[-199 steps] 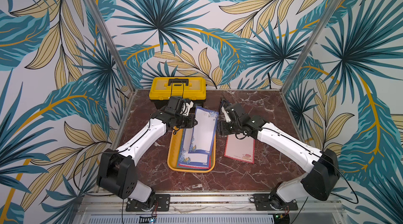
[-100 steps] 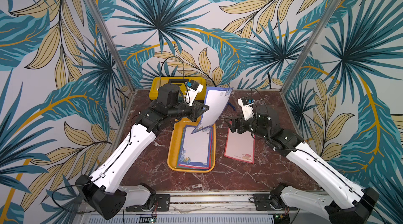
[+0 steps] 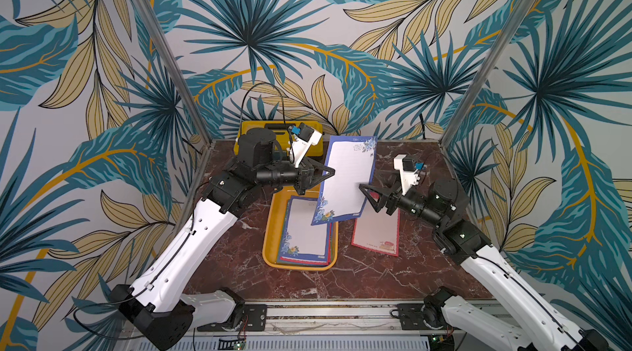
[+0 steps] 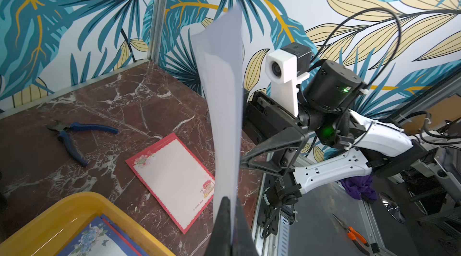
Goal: Take out the stationery paper from the storage box
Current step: Pick up the stationery paper from the storage box.
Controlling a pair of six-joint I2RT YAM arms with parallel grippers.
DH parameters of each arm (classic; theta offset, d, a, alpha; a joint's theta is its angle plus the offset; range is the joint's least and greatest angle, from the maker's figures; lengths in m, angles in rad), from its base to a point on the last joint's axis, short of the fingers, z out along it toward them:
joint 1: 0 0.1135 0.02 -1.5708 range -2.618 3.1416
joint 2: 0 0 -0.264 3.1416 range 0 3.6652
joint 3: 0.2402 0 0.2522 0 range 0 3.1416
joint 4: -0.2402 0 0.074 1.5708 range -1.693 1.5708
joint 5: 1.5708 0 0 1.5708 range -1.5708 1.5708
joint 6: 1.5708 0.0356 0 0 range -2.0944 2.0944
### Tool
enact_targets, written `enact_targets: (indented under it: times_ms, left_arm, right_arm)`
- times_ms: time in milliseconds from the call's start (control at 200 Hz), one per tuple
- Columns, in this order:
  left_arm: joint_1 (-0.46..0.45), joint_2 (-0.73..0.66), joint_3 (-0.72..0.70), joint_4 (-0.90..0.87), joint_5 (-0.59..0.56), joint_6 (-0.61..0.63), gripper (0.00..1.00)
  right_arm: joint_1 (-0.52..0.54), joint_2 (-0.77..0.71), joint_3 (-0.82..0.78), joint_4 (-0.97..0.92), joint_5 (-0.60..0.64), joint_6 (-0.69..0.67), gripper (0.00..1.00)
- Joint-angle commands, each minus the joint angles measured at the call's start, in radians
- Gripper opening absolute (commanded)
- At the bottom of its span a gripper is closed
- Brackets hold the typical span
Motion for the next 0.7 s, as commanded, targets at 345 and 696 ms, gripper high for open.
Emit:
enact_targets:
  times_ms: [345,696]
  left_arm:
    - [-0.006,-0.046,0.036,0.002,0.073,-0.02,0.0]
    - [-0.006,-0.057,0.01,0.059,0.047,-0.055,0.0]
  right_arm:
    - [-0.051,0.109,0.024,0.351,-0.444,0.254,0.72]
    - [-0.051,0.118,0.011,0.452,-0.477,0.363,0.35]
